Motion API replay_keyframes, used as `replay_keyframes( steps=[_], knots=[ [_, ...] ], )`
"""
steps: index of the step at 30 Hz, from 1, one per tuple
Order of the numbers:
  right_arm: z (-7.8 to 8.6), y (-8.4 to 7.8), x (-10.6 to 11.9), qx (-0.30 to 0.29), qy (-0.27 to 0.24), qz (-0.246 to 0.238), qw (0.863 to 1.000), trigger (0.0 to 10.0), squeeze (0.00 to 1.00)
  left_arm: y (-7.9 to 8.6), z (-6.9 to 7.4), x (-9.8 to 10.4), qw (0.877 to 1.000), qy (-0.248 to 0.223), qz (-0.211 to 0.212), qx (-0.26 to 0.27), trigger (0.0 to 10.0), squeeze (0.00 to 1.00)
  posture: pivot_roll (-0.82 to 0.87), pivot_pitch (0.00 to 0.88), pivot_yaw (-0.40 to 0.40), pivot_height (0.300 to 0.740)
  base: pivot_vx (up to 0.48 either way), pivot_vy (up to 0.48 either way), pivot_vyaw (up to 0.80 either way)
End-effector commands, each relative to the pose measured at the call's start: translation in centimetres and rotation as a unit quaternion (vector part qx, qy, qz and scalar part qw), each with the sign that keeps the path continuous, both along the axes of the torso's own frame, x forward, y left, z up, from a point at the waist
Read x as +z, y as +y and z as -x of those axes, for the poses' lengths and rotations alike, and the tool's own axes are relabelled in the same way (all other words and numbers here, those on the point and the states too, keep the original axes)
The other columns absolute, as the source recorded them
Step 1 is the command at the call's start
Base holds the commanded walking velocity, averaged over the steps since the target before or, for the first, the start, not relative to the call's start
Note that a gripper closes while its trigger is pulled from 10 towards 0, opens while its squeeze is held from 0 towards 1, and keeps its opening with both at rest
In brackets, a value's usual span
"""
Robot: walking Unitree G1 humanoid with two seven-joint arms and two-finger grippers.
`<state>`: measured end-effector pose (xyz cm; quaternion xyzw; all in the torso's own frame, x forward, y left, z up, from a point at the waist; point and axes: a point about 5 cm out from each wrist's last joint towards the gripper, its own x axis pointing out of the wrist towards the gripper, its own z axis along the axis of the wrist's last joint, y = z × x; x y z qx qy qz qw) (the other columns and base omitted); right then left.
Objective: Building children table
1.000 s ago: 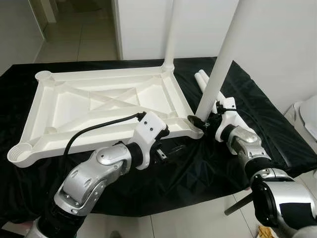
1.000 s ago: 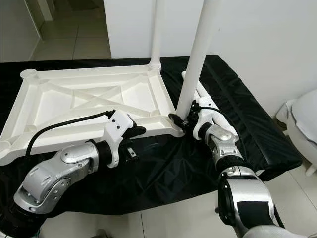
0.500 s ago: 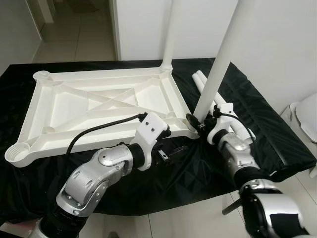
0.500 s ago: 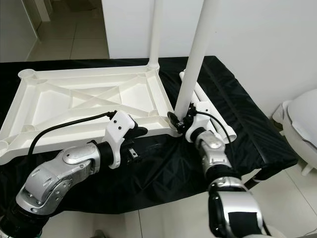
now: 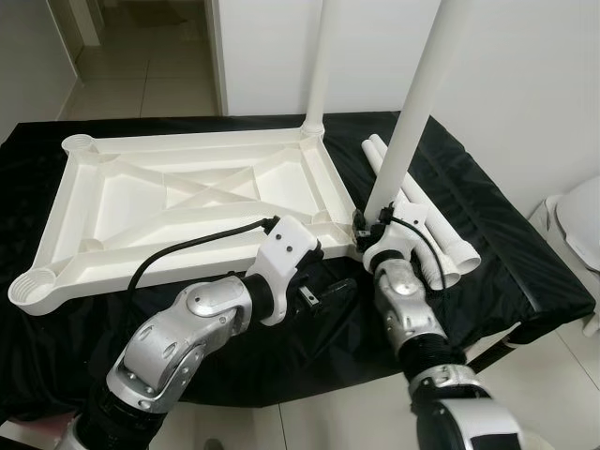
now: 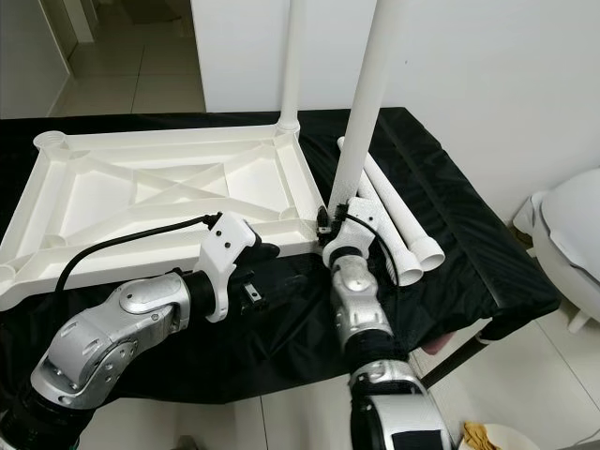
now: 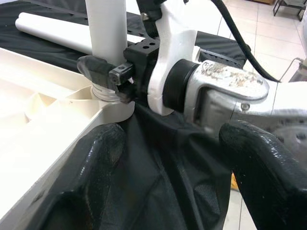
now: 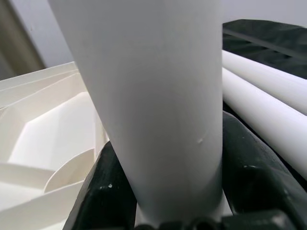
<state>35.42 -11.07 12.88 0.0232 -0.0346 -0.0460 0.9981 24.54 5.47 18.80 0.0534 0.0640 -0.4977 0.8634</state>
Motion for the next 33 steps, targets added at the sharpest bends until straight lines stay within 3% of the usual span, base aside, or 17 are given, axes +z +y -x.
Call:
replay_keyframes(
  steps=[1,5,6,7,8,9,10,11,12,19,20,24,25,26,29,33],
  knots=[
    [0.7,0.5,-1.7,-0.009,0.04,0.005,0.999,0.0,0.0,-0.2,0.4,0.0,1.0,0.0,-0.003,-0.015,10.0,0.0,0.01,0.002,-0.046,0.74,0.0,0.0,0.0],
    [0.8,1.0,-1.5,0.003,0.039,0.012,0.999,0.0,0.0,-0.3,0.4,0.0,1.0,0.0,-0.003,-0.017,10.0,0.0,0.01,0.001,-0.05,0.74,0.0,0.0,0.0],
    [0.8,0.9,-1.4,0.003,0.041,0.012,0.999,0.9,0.0,-0.3,0.3,0.0,1.0,-0.001,-0.003,-0.017,10.0,0.0,0.01,0.0,-0.05,0.74,0.0,0.0,0.0],
    [0.8,0.9,-1.4,0.003,0.041,0.012,0.999,0.9,0.0,-0.3,0.3,0.0,1.0,-0.001,-0.003,-0.017,10.0,0.0,0.01,0.0,-0.05,0.74,0.0,0.0,0.0],
    [0.8,0.8,-1.4,0.003,0.046,0.016,0.999,10.0,0.0,-0.3,0.3,0.0,1.0,-0.002,-0.004,-0.015,10.0,0.0,0.01,0.0,-0.051,0.74,0.0,0.0,0.0],
    [0.8,0.8,-1.4,0.001,0.05,0.019,0.999,10.0,0.23,-0.2,0.3,0.0,1.0,-0.003,-0.004,-0.015,10.0,0.0,0.01,0.0,-0.051,0.74,0.0,0.0,0.0],
    [0.8,0.7,-1.4,0.0,0.052,0.017,0.998,10.0,0.88,-0.2,0.2,0.0,1.0,-0.003,-0.004,-0.014,10.0,0.0,0.01,0.0,-0.051,0.74,0.0,0.0,0.0],
    [0.8,0.6,-1.4,-0.001,0.053,0.015,0.998,10.0,0.88,-0.2,0.2,0.0,1.0,-0.003,-0.004,-0.014,10.0,0.0,0.01,0.0,-0.051,0.74,0.0,0.0,0.0],
    [0.7,0.7,-1.3,0.008,0.051,0.013,0.999,10.0,1.0,-0.3,0.2,0.0,1.0,-0.003,-0.004,-0.014,10.0,0.0,0.01,0.0,-0.052,0.74,0.0,0.0,0.0],
    [0.3,0.4,-0.5,0.07,0.032,0.006,0.997,10.0,1.0,-0.2,0.2,0.0,1.0,-0.004,-0.004,-0.013,10.0,0.0,0.01,0.0,-0.051,0.74,0.0,0.0,0.0],
    [0.1,-0.3,-0.6,0.106,0.039,0.013,0.994,10.0,1.0,-0.2,0.2,0.1,1.0,-0.004,-0.004,-0.012,10.0,0.0,0.01,0.003,-0.051,0.74,0.0,0.0,0.0],
    [-0.1,-1.1,-0.6,0.134,0.046,0.022,0.99,10.0,1.0,-0.2,0.1,0.1,1.0,-0.005,-0.004,-0.011,10.0,0.0,0.01,0.004,-0.049,0.74,0.0,0.0,0.0],
    [-0.3,-1.8,-0.5,0.146,0.045,0.024,0.988,10.0,0.0,-0.1,0.1,0.1,1.0,-0.005,-0.004,-0.01,10.0,0.0,0.01,0.004,-0.049,0.74,0.0,0.0,0.0],
    [-0.5,-2.8,-0.3,0.165,0.043,0.035,0.985,10.0,0.0,-0.1,0.1,0.1,1.0,-0.005,-0.004,-0.009,10.0,0.0,0.01,0.009,-0.045,0.74,0.0,0.0,0.0],
    [-0.5,-3.0,-0.2,0.171,0.042,0.041,0.984,10.0,0.0,-0.1,0.1,0.1,1.0,-0.005,-0.004,-0.009,10.0,0.0,0.01,0.009,-0.045,0.74,0.0,0.0,0.0],
    [-0.7,-4.6,0.2,0.217,0.03,0.088,0.972,10.0,0.0,0.1,0.1,0.2,1.0,-0.005,-0.005,-0.009,10.0,0.0,0.0,0.017,-0.033,0.74,0.0,0.0,0.0]
  ],
)
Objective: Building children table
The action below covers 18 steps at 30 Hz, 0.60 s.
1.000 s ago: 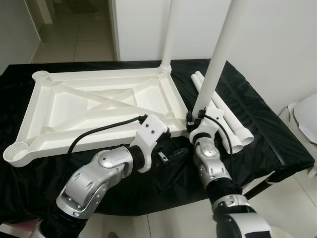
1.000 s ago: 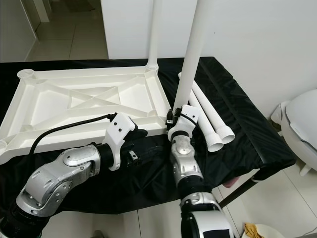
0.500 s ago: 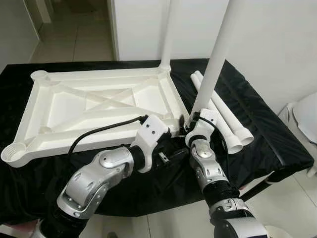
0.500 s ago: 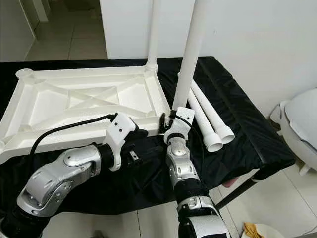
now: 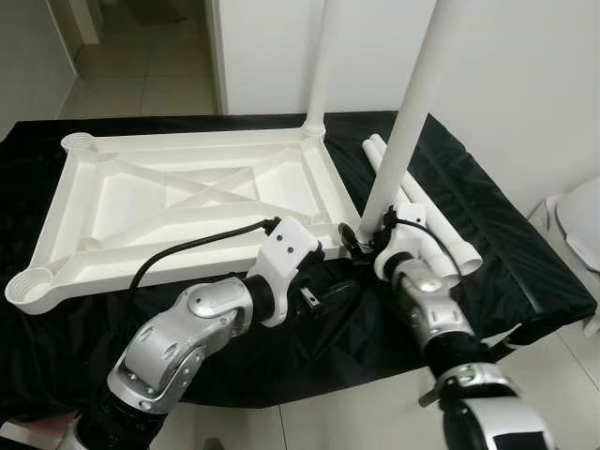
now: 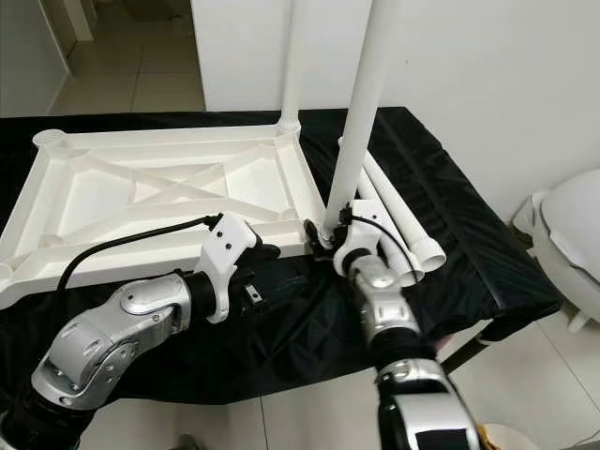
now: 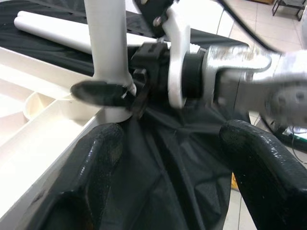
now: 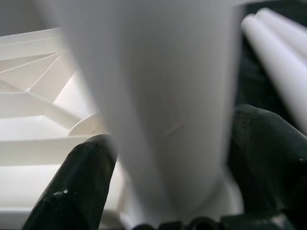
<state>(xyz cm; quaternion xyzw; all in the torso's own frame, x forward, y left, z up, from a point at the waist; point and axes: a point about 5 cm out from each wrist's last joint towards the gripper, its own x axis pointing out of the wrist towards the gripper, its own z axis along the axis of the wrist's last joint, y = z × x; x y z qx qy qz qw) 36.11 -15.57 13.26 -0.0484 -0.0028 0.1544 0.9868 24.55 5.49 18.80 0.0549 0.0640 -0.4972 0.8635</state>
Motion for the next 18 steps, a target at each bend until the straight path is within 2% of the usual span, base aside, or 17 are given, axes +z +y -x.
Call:
replay_keyframes(
  steps=[1,5,9,10,11,13,14,15,16,18],
  knots=[
    [0.0,-0.1,-0.1,0.02,-0.001,0.011,1.0,10.0,0.0,0.0,0.1,0.2,1.0,-0.004,-0.004,-0.009,10.0,0.0,0.0,0.017,-0.033,0.74,0.0,0.0,0.0],
    [0.0,-1.1,0.1,0.073,-0.005,0.04,0.997,10.0,0.0,0.1,0.0,0.2,1.0,-0.004,-0.004,-0.01,10.0,0.0,0.0,0.024,-0.025,0.74,0.0,0.0,0.0],
    [-0.2,-1.5,0.8,0.109,-0.012,0.038,0.993,10.0,0.0,0.1,-0.1,0.3,1.0,-0.005,-0.004,-0.009,10.0,0.0,0.0,0.026,-0.021,0.74,0.0,0.0,0.0],
    [-0.3,-1.5,1.2,0.135,-0.013,0.037,0.99,10.0,0.0,0.2,-0.1,0.4,1.0,-0.006,-0.005,-0.009,10.0,0.0,0.0,0.026,-0.019,0.74,0.0,0.0,0.0],
    [-0.2,-1.3,1.2,0.158,-0.013,0.038,0.987,4.0,0.0,0.2,-0.1,0.4,1.0,-0.006,-0.005,-0.009,10.0,0.0,0.01,0.025,-0.02,0.74,0.0,0.0,0.0],
    [-0.1,-1.1,1.2,0.174,-0.012,0.038,0.984,4.0,0.0,0.2,-0.1,0.4,1.0,-0.006,-0.005,-0.009,10.0,0.0,0.01,0.025,-0.02,0.74,0.0,0.0,0.0],
    [-0.1,-1.0,1.3,0.182,-0.015,0.035,0.983,0.6,0.0,0.2,-0.1,0.4,1.0,-0.006,-0.005,-0.008,10.0,0.0,0.01,0.026,-0.021,0.74,0.0,0.0,0.0],
    [-0.1,-1.0,1.3,0.182,-0.015,0.035,0.983,0.6,0.0,0.2,-0.1,0.4,1.0,-0.006,-0.005,-0.008,10.0,0.0,0.01,0.026,-0.021,0.74,0.0,0.0,0.0],
    [-0.1,-0.9,1.3,0.191,-0.015,0.034,0.981,0.0,0.0,0.2,-0.2,0.5,1.0,-0.007,-0.005,-0.007,10.0,0.0,0.01,0.026,-0.021,0.74,0.0,0.0,0.0],
    [0.0,-0.8,1.1,0.202,-0.011,0.032,0.979,0.0,0.0,0.2,-0.2,0.5,1.0,-0.007,-0.005,-0.005,10.0,0.0,0.01,0.027,-0.021,0.74,0.0,0.0,0.0]
  ],
)
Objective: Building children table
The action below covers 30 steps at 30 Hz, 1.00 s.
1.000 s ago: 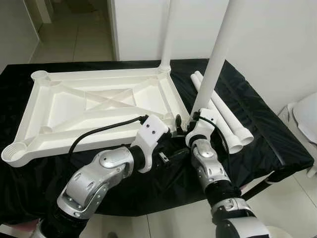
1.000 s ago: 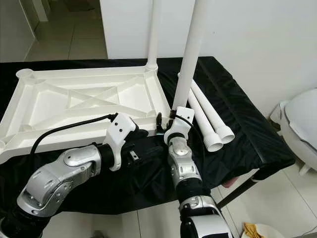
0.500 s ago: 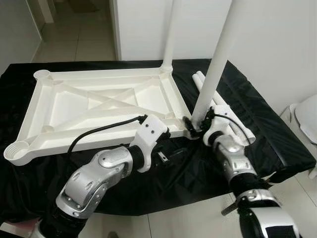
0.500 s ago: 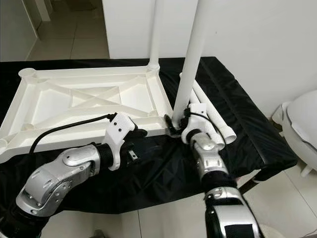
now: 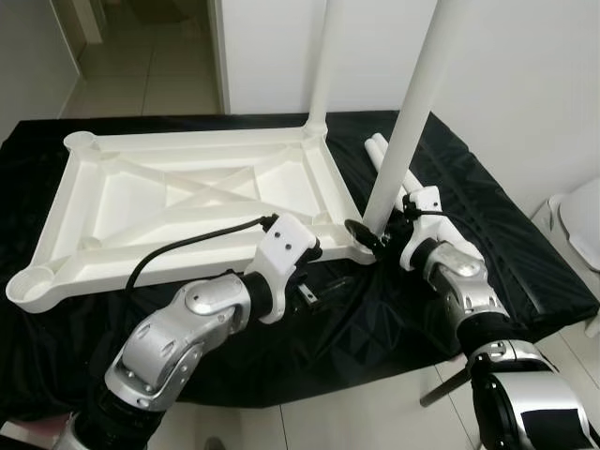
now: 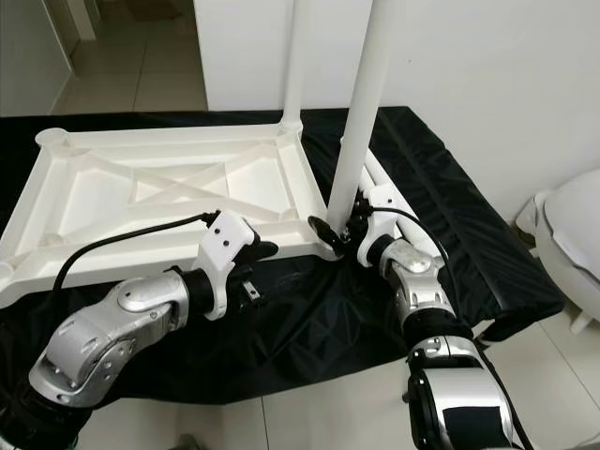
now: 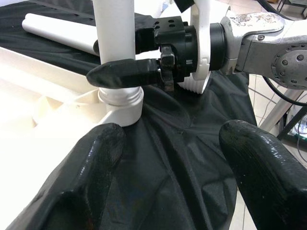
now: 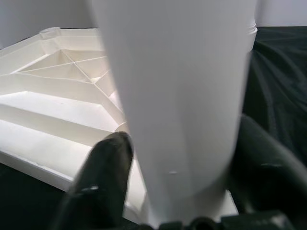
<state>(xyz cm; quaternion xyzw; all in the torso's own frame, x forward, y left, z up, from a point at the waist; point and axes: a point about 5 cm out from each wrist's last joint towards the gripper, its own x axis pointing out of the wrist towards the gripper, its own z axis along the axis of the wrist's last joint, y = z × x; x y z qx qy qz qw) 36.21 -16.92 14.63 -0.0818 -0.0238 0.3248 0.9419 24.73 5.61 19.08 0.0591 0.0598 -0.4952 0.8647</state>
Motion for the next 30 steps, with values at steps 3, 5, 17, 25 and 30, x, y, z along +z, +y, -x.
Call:
replay_keyframes(
  steps=[3,5,17,25,30],
  knots=[
    [0.2,0.6,-0.5,0.032,0.01,0.002,0.999,0.0,0.0,0.1,0.0,0.2,1.0,-0.001,-0.003,-0.007,10.0,0.0,0.01,0.029,-0.024,0.74,0.0,0.0,0.0],
    [0.2,0.4,-0.7,0.029,0.014,0.0,0.999,0.0,0.0,0.1,0.1,0.2,1.0,-0.001,-0.003,-0.006,10.0,0.0,0.01,0.03,-0.024,0.74,0.0,0.0,0.0],
    [0.4,-0.4,-2.7,-0.085,0.049,-0.048,0.994,0.0,0.0,0.0,0.1,0.0,1.0,0.003,-0.001,-0.005,10.0,0.0,0.0,0.04,-0.032,0.74,0.0,0.0,0.0],
    [0.5,0.9,-2.8,-0.15,0.051,-0.107,0.982,0.0,0.0,-0.2,0.2,-0.1,1.0,0.006,0.001,-0.007,10.0,0.0,0.0,0.041,-0.035,0.74,0.0,0.0,0.0],
    [0.3,1.7,-2.8,-0.235,0.058,-0.118,0.963,0.0,0.0,-0.2,0.2,-0.2,1.0,0.006,0.0,-0.006,10.0,0.0,0.0,0.037,-0.041,0.74,0.0,0.0,0.0]
  ],
)
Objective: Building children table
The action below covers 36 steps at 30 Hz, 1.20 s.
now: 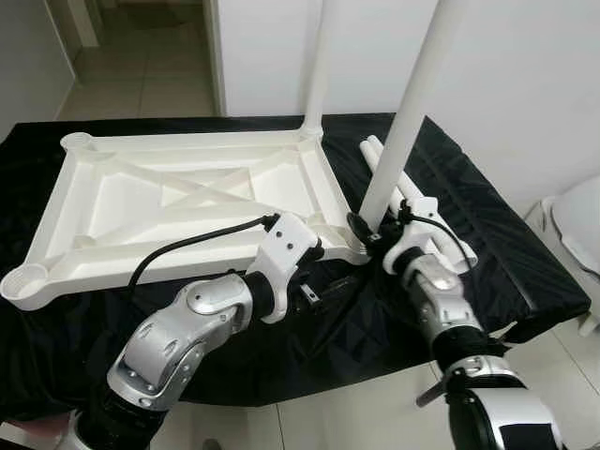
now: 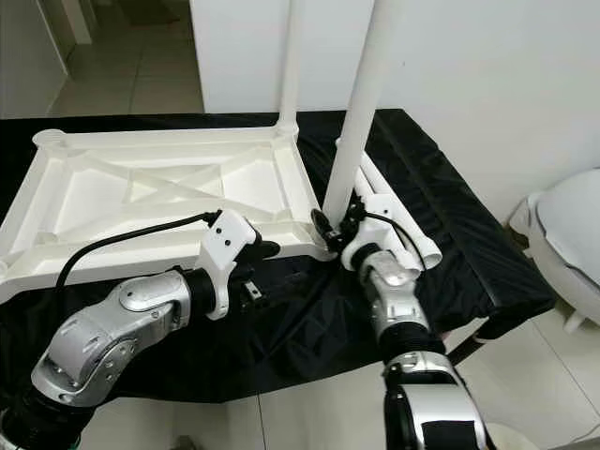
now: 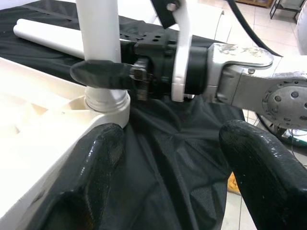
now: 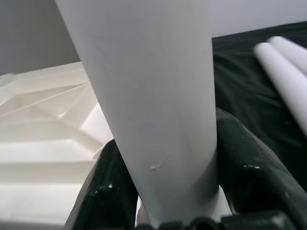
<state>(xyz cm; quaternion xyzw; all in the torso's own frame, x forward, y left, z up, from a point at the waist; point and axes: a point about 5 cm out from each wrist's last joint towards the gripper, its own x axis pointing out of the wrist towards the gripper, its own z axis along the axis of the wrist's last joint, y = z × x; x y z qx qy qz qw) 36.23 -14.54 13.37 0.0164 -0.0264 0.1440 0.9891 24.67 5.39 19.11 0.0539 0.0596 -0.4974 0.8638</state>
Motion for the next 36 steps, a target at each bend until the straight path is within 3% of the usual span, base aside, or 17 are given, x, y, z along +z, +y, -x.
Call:
replay_keyframes(
  steps=[1,3,6,14,20,26,27,34,35,36],
  knots=[
    [0.3,-0.7,-1.5,-0.05,0.043,-0.025,0.998,0.0,0.0,0.0,0.2,-0.2,1.0,0.004,-0.004,-0.004,10.0,0.0,0.0,0.037,-0.041,0.74,0.0,0.0,0.0],
    [0.3,-0.3,-1.3,-0.075,0.042,-0.031,0.996,0.0,0.0,0.0,0.2,-0.2,1.0,0.004,-0.004,-0.004,10.0,0.0,0.0,0.032,-0.044,0.74,0.0,0.0,0.0],
    [0.5,0.5,-1.3,-0.172,0.06,-0.049,0.982,0.0,0.0,-0.1,0.2,-0.3,1.0,0.005,-0.002,-0.005,10.0,0.0,0.0,0.024,-0.048,0.74,0.0,0.0,0.0],
    [0.8,1.9,-1.2,-0.266,0.077,-0.041,0.96,0.0,0.0,-0.3,0.2,-0.3,1.0,0.005,-0.002,-0.009,10.0,0.0,0.0,0.017,-0.048,0.74,0.0,0.0,0.0],
    [0.7,3.4,-0.5,-0.258,0.079,-0.051,0.962,0.0,0.0,-0.4,0.3,-0.3,1.0,0.004,-0.001,-0.011,10.0,0.0,0.0,0.013,-0.053,0.74,0.0,0.0,0.0],
    [0.9,3.6,-0.3,-0.275,0.081,-0.042,0.957,0.0,0.0,-0.4,0.3,-0.3,1.0,0.004,-0.001,-0.011,10.0,0.0,0.0,0.011,-0.055,0.74,0.0,0.0,0.0],
    [0.9,3.3,-0.4,-0.271,0.079,-0.031,0.959,10.0,0.0,-0.4,0.3,-0.3,1.0,0.005,-0.001,-0.009,10.0,0.0,0.01,0.008,-0.062,0.74,0.0,0.0,0.0],
    [0.7,2.1,-0.4,-0.25,0.058,0.003,0.966,10.0,0.02,-0.4,0.3,-0.3,1.0,0.005,0.0,-0.007,10.0,0.0,0.0,0.005,-0.061,0.74,0.0,0.0,0.0],
    [0.7,1.9,-0.3,-0.244,0.052,0.001,0.968,10.0,1.0,-0.4,0.3,-0.3,1.0,0.005,0.0,-0.008,10.0,0.0,0.0,0.003,-0.06,0.74,0.0,0.0,0.0],
    [0.7,1.9,-0.3,-0.244,0.052,0.001,0.968,10.0,1.0,-0.4,0.3,-0.3,1.0,0.005,0.0,-0.008,10.0,0.0,0.0,0.003,-0.06,0.74,0.0,0.0,0.0]
  ],
)
